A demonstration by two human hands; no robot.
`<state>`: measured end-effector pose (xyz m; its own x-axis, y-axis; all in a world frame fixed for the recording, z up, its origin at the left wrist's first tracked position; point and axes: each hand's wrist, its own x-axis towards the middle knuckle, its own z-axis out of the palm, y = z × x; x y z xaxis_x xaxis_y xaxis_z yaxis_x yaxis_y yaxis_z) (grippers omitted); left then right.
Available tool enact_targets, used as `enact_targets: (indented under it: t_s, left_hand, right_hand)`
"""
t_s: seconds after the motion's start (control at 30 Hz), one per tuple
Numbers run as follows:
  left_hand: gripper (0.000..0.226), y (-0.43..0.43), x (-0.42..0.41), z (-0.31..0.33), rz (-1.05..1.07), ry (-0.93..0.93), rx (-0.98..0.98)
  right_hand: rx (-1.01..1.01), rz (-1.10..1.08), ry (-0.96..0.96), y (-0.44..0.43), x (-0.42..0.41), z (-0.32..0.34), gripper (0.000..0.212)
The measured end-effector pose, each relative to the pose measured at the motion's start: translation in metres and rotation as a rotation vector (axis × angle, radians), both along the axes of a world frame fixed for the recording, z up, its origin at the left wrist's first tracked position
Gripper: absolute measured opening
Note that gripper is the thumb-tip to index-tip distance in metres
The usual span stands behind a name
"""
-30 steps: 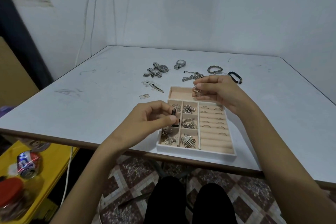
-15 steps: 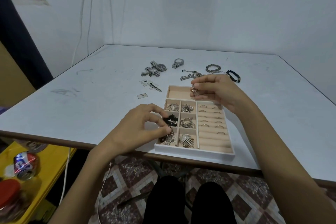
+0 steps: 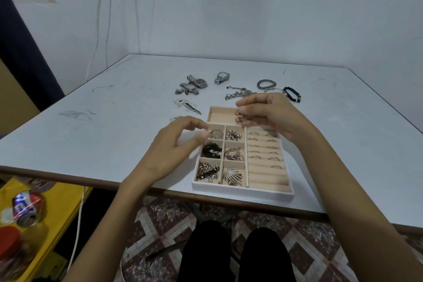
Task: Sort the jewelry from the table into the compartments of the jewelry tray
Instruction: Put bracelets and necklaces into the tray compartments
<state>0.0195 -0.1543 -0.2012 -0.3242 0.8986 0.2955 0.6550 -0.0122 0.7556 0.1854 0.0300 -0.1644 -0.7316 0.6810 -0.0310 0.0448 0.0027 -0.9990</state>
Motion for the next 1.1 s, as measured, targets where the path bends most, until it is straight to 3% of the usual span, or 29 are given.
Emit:
enact_targets:
  t_s: [0.17,0.27,0.37,0.73,0.9,1.1]
  left_hand:
    - [0.049,0.023,-0.018,-0.013,0.141,0.238,-0.182]
    - [0.047,0.031,-0.017,-0.02,0.168,0.457,-0.324]
    - [0.053,0.032,-0.015,-0.023,0.171,0.533,-0.416]
    - [0.053,0.033,-0.016,-0.025,0.187,0.559,-0.421]
    - [0.053,0.032,-0.016,-0.024,0.187,0.55,-0.414]
    - [0.053,0.032,-0.016,-0.024,0.181,0.54,-0.413]
  right_hand:
    - [0.023,0.06,-0.043,-0.005,0.002,0.004,0.028]
    - [0.097,0.106,-0.06,-0.008,0.003,0.005,0.028]
    - [0.191,0.161,-0.091,-0.013,0.004,0.009,0.026]
    - [0.39,0.465,-0.163,-0.048,0.024,0.015,0.016]
    - [0.395,0.527,-0.202,-0.062,0.027,0.014,0.013]
    - [0.543,0.542,-0.335,-0.07,0.026,0.019,0.015]
